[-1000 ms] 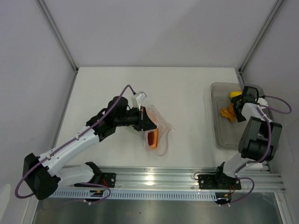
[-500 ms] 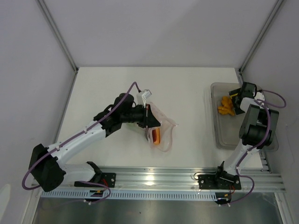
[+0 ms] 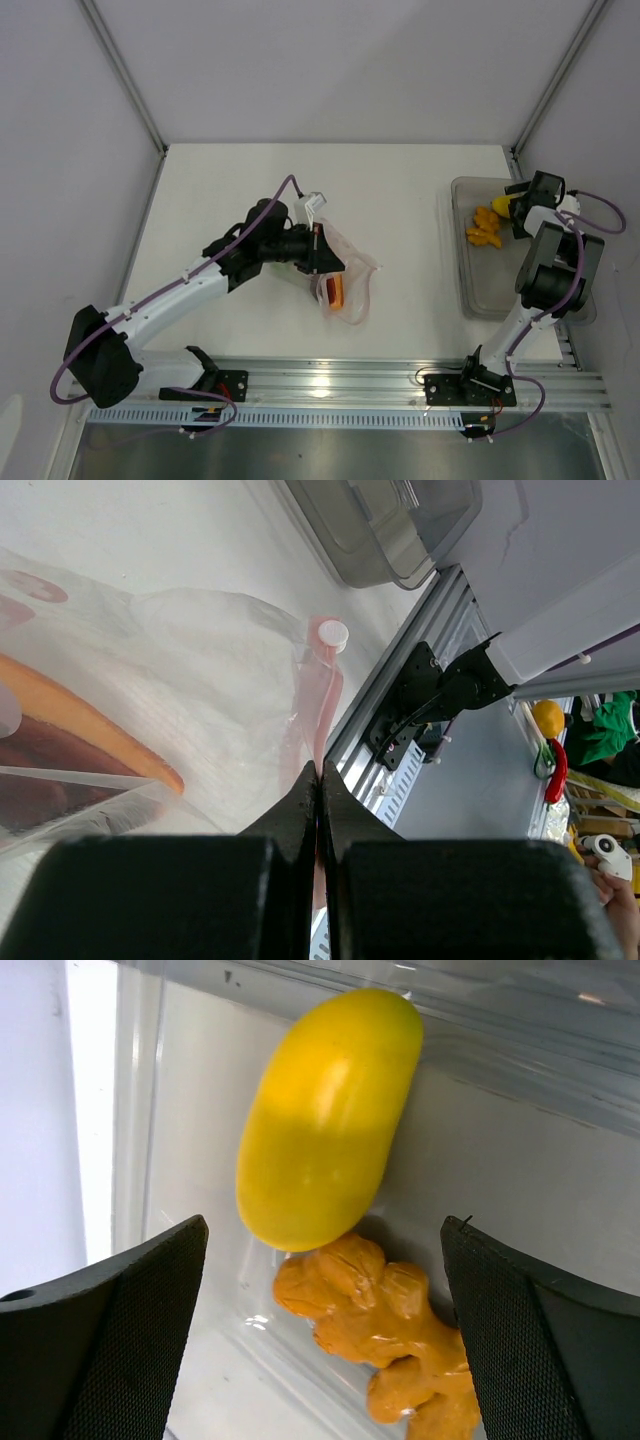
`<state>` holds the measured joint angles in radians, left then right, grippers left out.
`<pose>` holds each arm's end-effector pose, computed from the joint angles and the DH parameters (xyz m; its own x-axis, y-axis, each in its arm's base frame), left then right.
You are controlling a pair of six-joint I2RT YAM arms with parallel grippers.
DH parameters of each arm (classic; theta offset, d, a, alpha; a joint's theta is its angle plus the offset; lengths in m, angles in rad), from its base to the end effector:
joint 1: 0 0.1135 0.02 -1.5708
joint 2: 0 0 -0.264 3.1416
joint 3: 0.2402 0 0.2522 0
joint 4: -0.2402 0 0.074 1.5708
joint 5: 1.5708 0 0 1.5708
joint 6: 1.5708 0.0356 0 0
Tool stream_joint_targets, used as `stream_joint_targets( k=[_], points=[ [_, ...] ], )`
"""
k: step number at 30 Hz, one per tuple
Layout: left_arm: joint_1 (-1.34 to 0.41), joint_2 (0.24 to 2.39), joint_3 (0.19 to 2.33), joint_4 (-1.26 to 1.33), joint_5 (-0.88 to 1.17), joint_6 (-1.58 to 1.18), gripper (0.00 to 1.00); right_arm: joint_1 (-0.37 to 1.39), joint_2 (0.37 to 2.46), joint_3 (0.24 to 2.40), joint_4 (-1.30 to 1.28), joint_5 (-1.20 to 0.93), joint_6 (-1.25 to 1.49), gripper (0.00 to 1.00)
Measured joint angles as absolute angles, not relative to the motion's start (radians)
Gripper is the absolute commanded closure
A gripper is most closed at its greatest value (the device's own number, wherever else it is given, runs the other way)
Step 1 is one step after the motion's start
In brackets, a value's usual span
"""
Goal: Place the food in the zip-top bag and seal the zipper
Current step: Pick up the fake fruit from the bin.
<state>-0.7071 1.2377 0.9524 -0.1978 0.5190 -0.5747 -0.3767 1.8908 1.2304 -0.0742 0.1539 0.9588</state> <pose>0.2003 -0.1944 0.3029 -0.7846 0.0496 -0.6181 0.5618 0.4786 -0.6748 0.3833 -0.1575 0.1880 0.0260 0.8595 -0.5104 0.7798 0.3020 0.5484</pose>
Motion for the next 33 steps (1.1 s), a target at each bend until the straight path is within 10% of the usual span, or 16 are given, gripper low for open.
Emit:
stream_joint_targets(
  k=[15,33],
  points=[
    [-0.682,1.251,0.952,-0.178,0.558,-0.575,0.99,-0.368,1.922,1.252,-0.069,0.196,0.994,0.02],
    [-0.667,1.260,0.914,-0.110,0.594,-0.579,0.99,-0.321,2.016,1.274,0.006,0.274,0.958,0.31]
  ],
)
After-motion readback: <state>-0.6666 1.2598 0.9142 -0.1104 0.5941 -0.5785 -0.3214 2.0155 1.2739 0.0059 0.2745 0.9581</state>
